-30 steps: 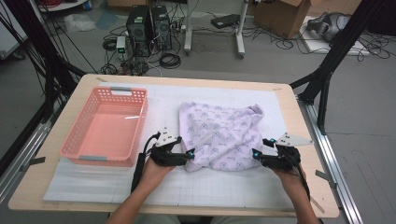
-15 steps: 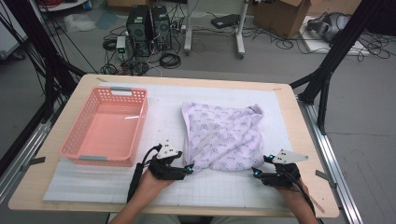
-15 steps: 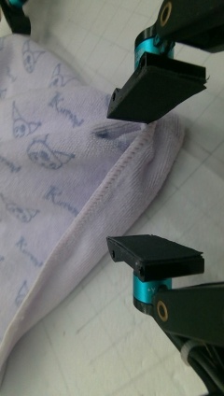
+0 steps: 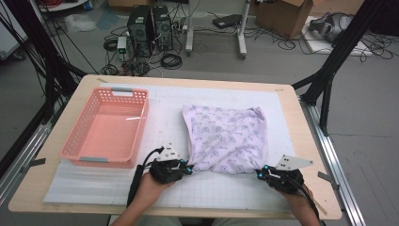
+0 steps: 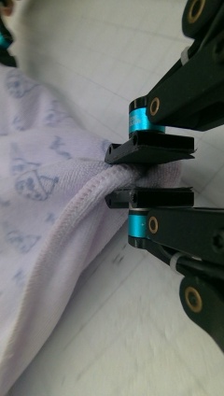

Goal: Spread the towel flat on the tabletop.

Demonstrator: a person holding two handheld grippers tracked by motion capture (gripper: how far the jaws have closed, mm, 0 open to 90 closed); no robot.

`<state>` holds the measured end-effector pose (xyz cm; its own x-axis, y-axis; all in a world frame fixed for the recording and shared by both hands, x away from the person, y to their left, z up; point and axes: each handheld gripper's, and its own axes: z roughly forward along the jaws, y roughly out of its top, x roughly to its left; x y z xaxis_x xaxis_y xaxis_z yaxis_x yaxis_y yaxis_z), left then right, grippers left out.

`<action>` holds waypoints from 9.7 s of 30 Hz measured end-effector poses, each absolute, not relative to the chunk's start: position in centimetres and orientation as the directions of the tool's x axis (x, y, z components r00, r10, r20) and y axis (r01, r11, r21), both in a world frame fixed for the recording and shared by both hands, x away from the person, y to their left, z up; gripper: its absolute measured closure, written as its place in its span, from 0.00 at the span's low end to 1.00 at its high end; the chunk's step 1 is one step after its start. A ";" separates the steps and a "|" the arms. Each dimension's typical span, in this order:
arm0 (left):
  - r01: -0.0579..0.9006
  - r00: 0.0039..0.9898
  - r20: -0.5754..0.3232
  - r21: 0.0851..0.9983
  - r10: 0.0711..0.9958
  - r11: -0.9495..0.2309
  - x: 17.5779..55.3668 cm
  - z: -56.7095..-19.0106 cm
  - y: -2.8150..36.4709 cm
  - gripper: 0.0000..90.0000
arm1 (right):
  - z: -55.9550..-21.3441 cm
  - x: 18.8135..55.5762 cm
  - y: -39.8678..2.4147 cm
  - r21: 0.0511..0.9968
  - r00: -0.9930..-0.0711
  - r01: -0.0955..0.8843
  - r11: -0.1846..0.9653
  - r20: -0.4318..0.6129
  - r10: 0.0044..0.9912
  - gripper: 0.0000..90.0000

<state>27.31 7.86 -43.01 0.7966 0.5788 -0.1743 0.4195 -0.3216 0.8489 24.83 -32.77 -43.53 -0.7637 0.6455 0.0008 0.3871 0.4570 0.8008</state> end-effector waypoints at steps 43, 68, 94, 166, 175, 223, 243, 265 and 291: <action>0.370 0.621 -0.154 0.922 0.768 -0.115 37.2 -41.1 7.6 0.42 | -39.1 38.4 -30.9 0.827 -0.476 0.473 0.303 -0.050 0.878 0.56; 0.385 0.756 -0.045 0.837 0.653 -0.388 35.0 -44.8 2.0 0.89 | -44.2 30.7 -30.9 0.810 -0.644 0.488 0.325 0.084 0.760 0.68; 0.381 0.742 -0.225 0.917 0.631 -0.121 31.2 -40.2 11.4 0.93 | -37.8 26.9 -32.6 0.878 -0.641 0.393 0.274 0.047 0.766 0.98; 0.481 0.679 -0.247 0.861 0.692 -0.164 25.0 -44.6 11.0 0.88 | -44.7 29.7 -28.5 0.743 -0.682 0.491 0.454 0.003 0.731 1.00; 0.457 0.681 -0.242 0.878 0.691 -0.144 25.0 -44.3 10.7 0.88 | -44.2 29.2 -28.8 0.806 -0.712 0.439 0.397 0.042 0.701 0.69; 0.531 0.594 -0.238 0.834 0.768 -0.152 21.4 -45.0 13.4 0.55 | -43.7 19.2 -34.4 0.792 -0.473 0.564 0.234 0.077 0.878 0.71; 0.536 0.652 -0.241 0.817 0.719 -0.211 17.5 -44.3 15.8 0.97 | -42.9 16.9 -34.7 0.761 -0.579 0.575 0.301 0.119 0.806 0.97; 0.566 0.574 -0.206 0.799 0.792 -0.202 24.7 -45.4 12.4 0.52 | -44.8 22.9 -32.0 0.749 -0.462 0.622 0.228 0.115 0.880 0.71; 0.530 0.704 -0.268 0.814 0.658 -0.236 17.5 -45.0 14.7 0.68 | -43.2 14.7 -35.8 0.718 -0.633 0.611 0.332 0.192 0.750 0.80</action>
<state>17.47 14.74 -45.05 0.7041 0.6576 -0.2681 0.5304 -0.2358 0.8143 14.67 -35.85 -43.18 -0.6327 0.7503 0.1916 0.6115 0.3322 0.7181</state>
